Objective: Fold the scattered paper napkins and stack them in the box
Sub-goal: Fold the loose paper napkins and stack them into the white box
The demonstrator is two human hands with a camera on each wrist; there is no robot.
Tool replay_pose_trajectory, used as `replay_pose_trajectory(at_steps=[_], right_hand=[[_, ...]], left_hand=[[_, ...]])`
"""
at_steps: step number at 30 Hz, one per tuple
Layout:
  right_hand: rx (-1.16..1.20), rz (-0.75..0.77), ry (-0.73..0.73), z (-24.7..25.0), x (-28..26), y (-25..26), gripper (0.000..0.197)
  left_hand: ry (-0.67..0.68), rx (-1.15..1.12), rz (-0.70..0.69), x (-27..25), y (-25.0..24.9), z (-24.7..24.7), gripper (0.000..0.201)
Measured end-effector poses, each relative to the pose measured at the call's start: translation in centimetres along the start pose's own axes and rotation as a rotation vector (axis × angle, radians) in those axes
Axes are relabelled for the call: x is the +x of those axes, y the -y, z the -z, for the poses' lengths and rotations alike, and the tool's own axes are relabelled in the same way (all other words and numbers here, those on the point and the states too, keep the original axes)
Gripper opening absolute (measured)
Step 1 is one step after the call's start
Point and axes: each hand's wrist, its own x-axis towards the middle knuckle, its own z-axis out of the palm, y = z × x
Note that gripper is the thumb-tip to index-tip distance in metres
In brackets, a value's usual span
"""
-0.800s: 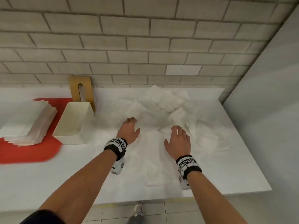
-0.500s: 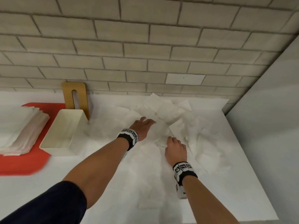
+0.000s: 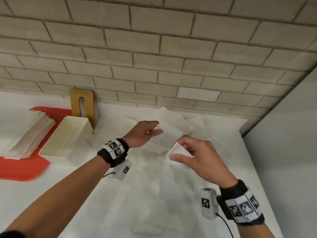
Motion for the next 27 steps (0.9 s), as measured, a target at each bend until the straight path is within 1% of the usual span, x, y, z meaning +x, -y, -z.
replay_pose_trajectory(at_steps=[2, 3, 4, 6, 7, 11, 13, 15, 17, 18, 19, 20, 22, 23, 24, 25, 26, 27], right_hand=[[-0.088, 0.058, -0.086, 0.4, 1.6, 0.5, 0.021], [-0.149, 0.078, -0.117, 0.4, 2.5, 0.3, 0.022], [-0.2, 0.084, -0.118, 0.5, 3.4, 0.3, 0.024], [-0.244, 0.078, -0.047, 0.4, 4.9, 0.4, 0.026], [-0.249, 0.08, -0.006, 0.2, 5.7, 0.6, 0.027], [-0.27, 0.113, 0.067, -1.2, 7.9, 3.5, 0.033], [-0.293, 0.121, 0.063, -2.8, 8.7, 5.1, 0.036], [-0.288, 0.134, 0.05, -4.8, 9.4, 6.4, 0.036], [-0.271, 0.142, 0.035, -6.8, 10.3, 7.8, 0.035], [-0.264, 0.143, 0.022, -7.8, 10.8, 8.6, 0.034], [-0.246, 0.145, -0.006, -8.8, 11.3, 9.5, 0.032], [-0.206, 0.149, -0.056, -9.9, 12.0, 10.4, 0.031], [0.004, 0.131, -0.225, -12.9, 13.0, 12.3, 0.031], [0.134, 0.105, -0.314, -14.7, 13.3, 13.3, 0.038], [0.241, 0.067, -0.368, -16.7, 13.3, 13.9, 0.049], [0.315, 0.024, -0.377, -19.4, 13.7, 14.7, 0.06], [0.351, -0.016, -0.339, -21.9, 13.7, 15.1, 0.067], [0.369, -0.055, -0.28, -24.9, 13.8, 15.4, 0.07]], left_hand=[[0.001, -0.104, 0.033, -1.6, -2.1, 0.2, 0.06], [0.008, -0.139, 0.044, -2.5, -3.2, 0.4, 0.065], [0.003, -0.165, 0.04, -3.4, -4.1, 0.6, 0.062], [-0.013, -0.196, 0.025, -5.1, -5.2, 0.9, 0.044], [-0.019, -0.209, 0.03, -5.9, -5.5, 1.2, 0.039], [-0.042, -0.262, 0.067, -8.0, -5.5, 2.8, 0.037], [-0.08, -0.292, 0.092, -9.1, -5.3, 3.9, 0.033], [-0.137, -0.331, 0.095, -10.2, -5.0, 5.1, 0.035], [-0.169, -0.392, 0.115, -11.2, -3.9, 6.3, 0.036], [-0.183, -0.41, 0.122, -11.8, -3.1, 6.9, 0.032], [-0.197, -0.393, 0.115, -12.6, -2.3, 7.7, 0.026], [-0.226, -0.354, 0.075, -13.1, -1.0, 8.4, 0.027], [-0.292, -0.288, 0.02, -14.3, 1.5, 10.1, 0.037], [-0.349, -0.301, 0.043, -14.9, 2.7, 11.3, 0.037], [-0.414, -0.326, 0.068, -15.4, 4.0, 12.1, 0.037], [-0.476, -0.349, 0.095, -15.9, 5.3, 13.8, 0.037], [-0.54, -0.368, 0.141, -16.1, 6.4, 15.1, 0.038], [-0.593, -0.391, 0.198, -16.7, 7.9, 16.7, 0.04]])
